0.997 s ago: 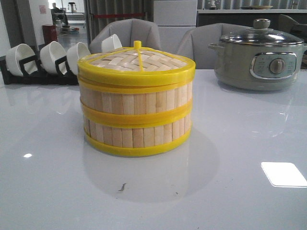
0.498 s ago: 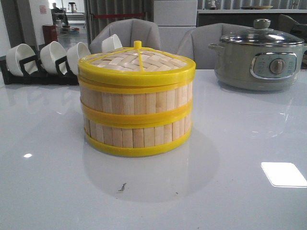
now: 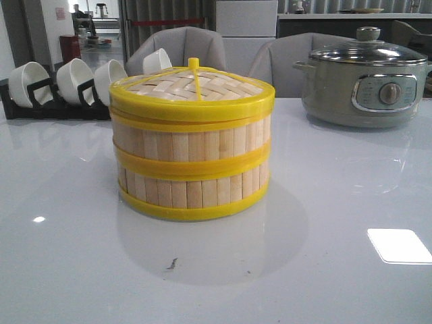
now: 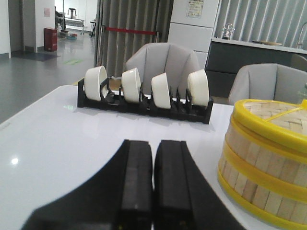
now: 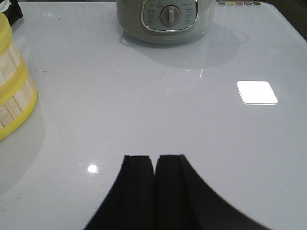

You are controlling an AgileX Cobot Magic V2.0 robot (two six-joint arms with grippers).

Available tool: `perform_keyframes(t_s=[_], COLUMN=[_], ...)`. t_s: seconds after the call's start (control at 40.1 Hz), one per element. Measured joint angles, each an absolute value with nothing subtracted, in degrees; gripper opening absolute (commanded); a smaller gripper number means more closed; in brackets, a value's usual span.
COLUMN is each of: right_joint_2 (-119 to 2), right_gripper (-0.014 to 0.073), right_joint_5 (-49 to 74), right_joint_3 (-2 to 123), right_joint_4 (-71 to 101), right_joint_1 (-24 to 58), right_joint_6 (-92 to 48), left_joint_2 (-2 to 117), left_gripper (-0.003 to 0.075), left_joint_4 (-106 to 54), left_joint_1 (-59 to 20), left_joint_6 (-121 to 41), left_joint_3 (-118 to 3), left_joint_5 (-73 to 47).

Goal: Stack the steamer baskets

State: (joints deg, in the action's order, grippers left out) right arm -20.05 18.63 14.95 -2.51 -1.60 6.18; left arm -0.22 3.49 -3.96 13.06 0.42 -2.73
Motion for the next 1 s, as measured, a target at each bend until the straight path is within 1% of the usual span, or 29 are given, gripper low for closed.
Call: perform_keyframes(t_s=[0.573,0.797,0.997], right_joint_2=[-20.0,-20.0,-20.0], right_gripper=[0.0054,0.0054,0.0054], right_joint_5=[18.6,18.6,18.6], right_joint_3=[15.0,15.0,15.0], right_joint_4=[-2.5,-2.5,-2.5], right_joint_1=[-1.6,-1.6,-1.6], right_joint_6=[6.2,6.2,6.2], left_joint_2=[-0.2,-0.2,-0.2], left_gripper=[0.0097,0.0097,0.0097], left_joint_4=[5.0,1.5,0.0], left_joint_1=[-3.8,-3.8,-3.8], left_joint_6=[12.6,4.6,3.0], left_joint_3=[0.4,0.4,0.4], left_joint_5=[-3.0,-3.0,-3.0])
